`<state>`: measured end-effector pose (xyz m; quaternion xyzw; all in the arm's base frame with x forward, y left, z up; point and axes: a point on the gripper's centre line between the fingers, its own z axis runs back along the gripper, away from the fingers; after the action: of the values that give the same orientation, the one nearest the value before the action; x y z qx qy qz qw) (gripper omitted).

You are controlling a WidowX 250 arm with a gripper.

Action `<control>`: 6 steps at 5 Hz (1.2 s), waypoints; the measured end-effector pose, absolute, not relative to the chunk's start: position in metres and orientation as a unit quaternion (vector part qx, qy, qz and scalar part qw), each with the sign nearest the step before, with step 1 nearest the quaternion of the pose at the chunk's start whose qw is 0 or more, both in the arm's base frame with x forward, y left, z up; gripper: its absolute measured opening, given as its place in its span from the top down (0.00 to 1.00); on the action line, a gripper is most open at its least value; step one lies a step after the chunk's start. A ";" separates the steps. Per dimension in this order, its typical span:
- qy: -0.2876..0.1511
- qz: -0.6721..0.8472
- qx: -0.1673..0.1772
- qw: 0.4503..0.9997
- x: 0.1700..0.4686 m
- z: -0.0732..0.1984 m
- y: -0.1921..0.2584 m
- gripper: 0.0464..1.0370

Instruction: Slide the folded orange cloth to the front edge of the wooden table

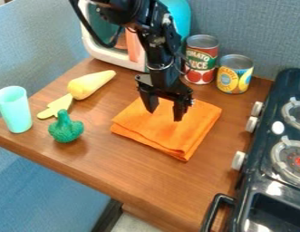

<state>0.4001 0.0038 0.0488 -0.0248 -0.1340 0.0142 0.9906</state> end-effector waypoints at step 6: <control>-0.030 0.085 0.034 0.995 0.308 0.018 -0.001 0.04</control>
<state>0.3079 -0.0013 0.0175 0.0341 -0.0297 0.0850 0.9954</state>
